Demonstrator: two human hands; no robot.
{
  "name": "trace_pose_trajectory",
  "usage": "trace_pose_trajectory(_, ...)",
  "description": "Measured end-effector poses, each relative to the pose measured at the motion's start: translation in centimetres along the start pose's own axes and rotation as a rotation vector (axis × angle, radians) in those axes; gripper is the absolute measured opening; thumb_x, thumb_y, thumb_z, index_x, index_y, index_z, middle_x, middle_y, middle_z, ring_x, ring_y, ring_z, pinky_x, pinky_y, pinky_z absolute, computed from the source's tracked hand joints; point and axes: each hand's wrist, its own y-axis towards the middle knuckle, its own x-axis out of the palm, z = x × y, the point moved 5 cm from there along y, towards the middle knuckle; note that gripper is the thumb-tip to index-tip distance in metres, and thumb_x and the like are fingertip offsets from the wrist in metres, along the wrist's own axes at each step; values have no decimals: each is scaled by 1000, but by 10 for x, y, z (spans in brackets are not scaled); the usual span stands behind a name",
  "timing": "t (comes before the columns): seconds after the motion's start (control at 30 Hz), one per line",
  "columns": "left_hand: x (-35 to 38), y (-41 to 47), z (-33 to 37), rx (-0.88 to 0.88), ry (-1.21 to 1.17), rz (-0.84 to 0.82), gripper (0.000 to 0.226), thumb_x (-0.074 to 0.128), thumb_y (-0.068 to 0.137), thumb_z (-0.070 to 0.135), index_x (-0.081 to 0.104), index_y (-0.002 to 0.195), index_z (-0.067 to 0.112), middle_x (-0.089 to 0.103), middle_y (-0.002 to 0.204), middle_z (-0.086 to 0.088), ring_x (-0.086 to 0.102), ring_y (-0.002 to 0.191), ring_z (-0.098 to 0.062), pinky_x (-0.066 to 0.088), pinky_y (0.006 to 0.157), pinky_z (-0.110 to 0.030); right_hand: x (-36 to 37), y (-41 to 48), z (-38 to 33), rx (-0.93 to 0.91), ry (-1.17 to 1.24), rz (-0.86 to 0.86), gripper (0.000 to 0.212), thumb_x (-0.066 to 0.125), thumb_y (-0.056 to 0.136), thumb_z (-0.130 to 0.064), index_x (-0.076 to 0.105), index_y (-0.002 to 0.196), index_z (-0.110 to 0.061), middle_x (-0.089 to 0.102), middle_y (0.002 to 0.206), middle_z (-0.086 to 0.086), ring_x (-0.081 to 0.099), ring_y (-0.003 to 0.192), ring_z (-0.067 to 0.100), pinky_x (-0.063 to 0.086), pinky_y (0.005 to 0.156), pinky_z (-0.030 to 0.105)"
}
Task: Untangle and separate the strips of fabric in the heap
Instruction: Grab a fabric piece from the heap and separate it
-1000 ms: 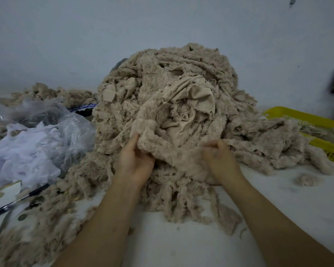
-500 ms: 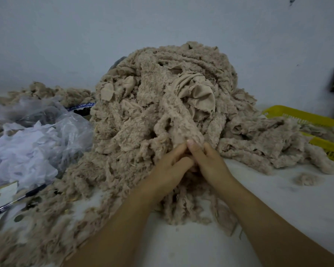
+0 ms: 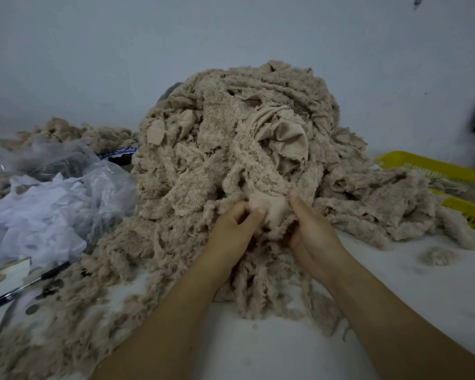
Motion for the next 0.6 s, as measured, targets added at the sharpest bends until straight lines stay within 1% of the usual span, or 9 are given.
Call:
trace_pose_trajectory(0.07, -2, 0, 3, 31, 18, 30, 24, 62, 97, 31, 67, 92, 8, 69, 99, -19, 63, 87, -22, 53, 89, -51, -3, 2, -1, -3, 2, 33, 43, 48, 100, -39, 63, 124, -8, 71, 118, 9, 67, 112, 21, 48, 104, 42)
trace_pose_trajectory(0.1, -2, 1, 3, 52, 23, 13, 20, 61, 98, 30, 68, 91, 12, 70, 95, -16, 64, 85, -19, 54, 87, -48, -3, 2, -2, -7, -2, 35, 45, 50, 98, -42, 63, 126, -9, 71, 119, 8, 67, 112, 21, 48, 103, 42)
trace_pose_trajectory(0.17, 3, -1, 4, 94, 56, -77, 18, 59, 99, 28, 69, 84, 26, 71, 81, 0, 64, 78, -9, 55, 74, -30, -5, 2, -2, -36, -58, 8, 54, 56, 87, -51, 63, 127, -15, 71, 119, 6, 67, 111, 20, 51, 99, 42)
trace_pose_trajectory(0.23, 8, -3, 4, 137, 128, -153, 23, 57, 101, 27, 64, 79, 24, 62, 70, 10, 57, 67, -6, 48, 64, -18, -4, 1, 2, -45, -174, -45, 45, 64, 80, -55, 65, 117, -29, 73, 113, 0, 69, 106, 19, 55, 89, 39)
trace_pose_trajectory(0.27, 10, -3, 4, 148, 156, -168, 23, 56, 101, 27, 60, 79, 21, 57, 67, 11, 53, 64, -6, 45, 61, -18, -4, 2, 5, -27, -228, -64, 31, 67, 83, -50, 64, 109, -34, 74, 107, -2, 70, 101, 19, 56, 82, 37)
trace_pose_trajectory(0.33, 12, -3, 3, 156, 199, -193, 23, 56, 101, 28, 59, 79, 20, 54, 66, 12, 50, 63, -6, 42, 61, -19, -3, 3, 9, 11, -272, -61, 11, 66, 92, -34, 63, 98, -25, 74, 90, 1, 70, 85, 25, 56, 72, 39)
trace_pose_trajectory(0.37, 14, -4, 2, 155, 205, -220, 23, 56, 101, 27, 60, 79, 22, 56, 67, 13, 52, 65, -6, 43, 63, -20, -4, 3, 9, 24, -274, -48, 8, 62, 94, -27, 63, 90, -20, 70, 78, 4, 67, 73, 25, 54, 64, 37)
trace_pose_trajectory(0.43, 19, -8, 2, 147, 224, -297, 24, 57, 100, 24, 62, 77, 28, 62, 70, 13, 58, 69, -5, 47, 67, -20, -7, 4, 7, 55, -246, 16, 23, 57, 96, -24, 66, 76, -16, 64, 66, 9, 63, 58, 21, 50, 50, 31)
trace_pose_trajectory(0.6, 32, -17, 1, 116, 347, -502, 21, 59, 97, 33, 65, 89, 15, 70, 83, -5, 64, 79, -23, 53, 79, -41, -22, 10, 6, 116, -42, 137, 31, 52, 101, -36, 69, 113, -13, 76, 100, 6, 74, 89, 20, 58, 65, 29)
